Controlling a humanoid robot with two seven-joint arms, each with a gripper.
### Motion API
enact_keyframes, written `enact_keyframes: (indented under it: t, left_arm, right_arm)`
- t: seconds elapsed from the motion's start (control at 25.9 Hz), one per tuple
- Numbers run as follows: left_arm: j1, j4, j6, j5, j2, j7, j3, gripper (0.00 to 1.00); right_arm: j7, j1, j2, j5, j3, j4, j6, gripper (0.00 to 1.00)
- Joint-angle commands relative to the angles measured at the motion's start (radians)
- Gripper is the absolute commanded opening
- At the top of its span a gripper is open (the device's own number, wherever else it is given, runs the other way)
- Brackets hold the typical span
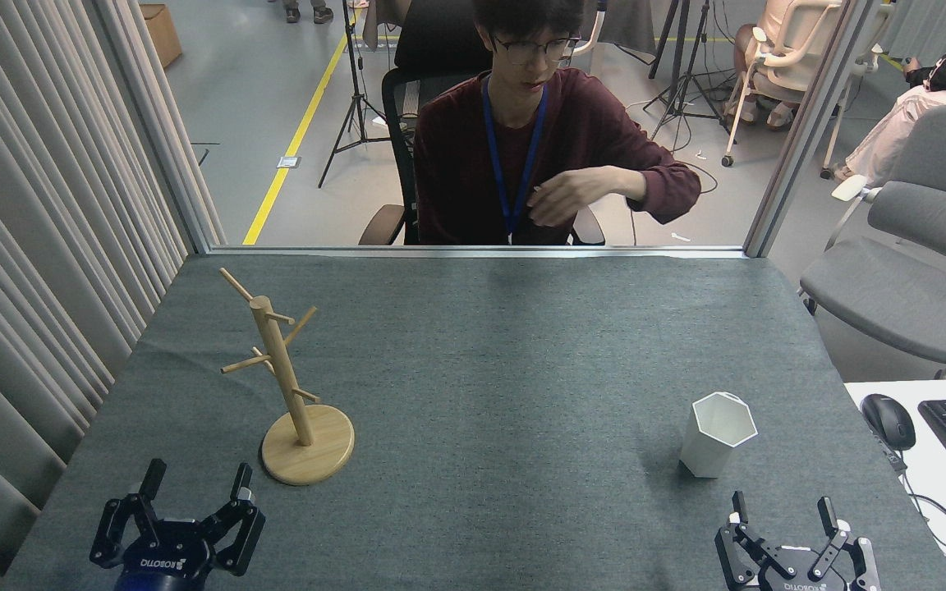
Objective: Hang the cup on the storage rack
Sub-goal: 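Move the right gripper forward to the white hexagonal cup and grasp it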
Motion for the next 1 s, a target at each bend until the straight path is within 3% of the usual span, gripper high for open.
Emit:
enact_keyframes:
  t: [0.0, 0.15, 0.35, 0.54, 0.97]
  left_arm:
    - [0.002, 0.02, 0.001, -0.002, -0.001, 0.0, -0.001, 1.0]
    - [0.001, 0.06, 0.01, -0.002, 0.0, 0.0, 0.001, 1.0]
    - [-0.007, 0.083, 0.013, -0.002, 0.0, 0.0, 0.004, 1.0]
    - [-0.009, 0.084, 0.013, -0.001, 0.0, 0.0, 0.007, 1.0]
    - [-0.009, 0.091, 0.013, 0.001, 0.0, 0.0, 0.008, 1.0]
  right_arm:
    - [0.0, 0.0, -0.002, -0.008, 0.0, 0.017, 0.0, 0.98]
    - [0.001, -0.044, -0.016, -0.025, 0.002, 0.089, 0.0, 0.98]
    - [0.015, -0.198, -0.016, -0.012, 0.018, 0.261, -0.026, 0.98]
    - [0.015, -0.304, -0.018, -0.011, 0.068, 0.37, -0.043, 0.98]
    - [0.01, -0.39, -0.028, -0.011, 0.077, 0.488, -0.058, 0.98]
